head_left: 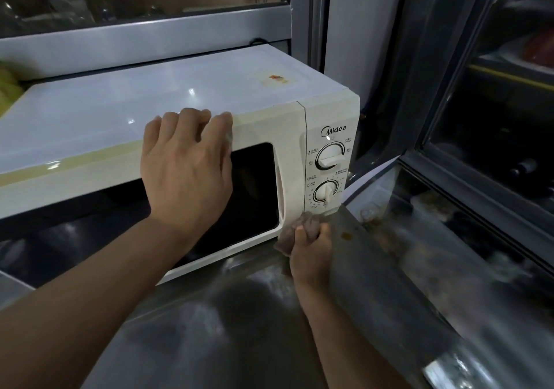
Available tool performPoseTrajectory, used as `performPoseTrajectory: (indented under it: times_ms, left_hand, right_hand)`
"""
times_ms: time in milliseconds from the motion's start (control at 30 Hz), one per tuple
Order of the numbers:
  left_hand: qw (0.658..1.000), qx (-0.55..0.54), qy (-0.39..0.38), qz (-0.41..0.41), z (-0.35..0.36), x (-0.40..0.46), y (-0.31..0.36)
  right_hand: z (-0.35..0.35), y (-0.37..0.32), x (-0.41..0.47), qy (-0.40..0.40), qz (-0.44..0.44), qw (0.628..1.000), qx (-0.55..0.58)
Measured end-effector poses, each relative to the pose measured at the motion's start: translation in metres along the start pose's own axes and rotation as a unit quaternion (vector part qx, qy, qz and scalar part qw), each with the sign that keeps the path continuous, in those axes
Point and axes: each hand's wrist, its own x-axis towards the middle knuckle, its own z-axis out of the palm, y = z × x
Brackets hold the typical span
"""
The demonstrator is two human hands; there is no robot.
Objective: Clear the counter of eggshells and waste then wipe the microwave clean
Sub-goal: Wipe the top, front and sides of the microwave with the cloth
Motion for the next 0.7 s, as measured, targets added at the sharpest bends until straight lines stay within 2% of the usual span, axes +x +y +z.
performPoseTrajectory:
  times_ms: [67,167,233,300,467,600,700]
  left_hand:
    - [1.000,0.001,0.000,0.006,0.000,0.000,-0.002]
    - [1.000,0.006,0.002,0.017,0.001,0.000,-0.004]
    - [1.000,0.006,0.007,0.017,0.002,0.000,-0.003]
    - [1.000,0.006,0.010,0.015,0.003,0.000,-0.002]
    - [1.000,0.010,-0.005,0.005,0.000,0.000,-0.001]
    - [0.999,0.020,-0.033,-0.001,-0.005,0.000,0.000]
    - [0.998,0.021,-0.054,-0.014,-0.008,0.001,0.002]
  right_hand:
    - [0.001,-0.001,0.002,0.019,0.016,1.000,0.008]
    - [-0.008,-0.009,0.033,0.106,0.042,0.993,-0.021]
    - [-0.012,-0.012,0.051,0.120,0.074,0.990,-0.017]
    - [-0.010,-0.013,0.051,0.098,0.086,0.991,-0.015]
    - [-0.003,-0.011,0.018,0.011,0.037,0.999,-0.016]
    - [-0.037,-0.014,0.012,-0.088,0.003,0.992,-0.091]
    - [-0.073,-0.025,0.018,-0.072,-0.063,0.978,-0.184]
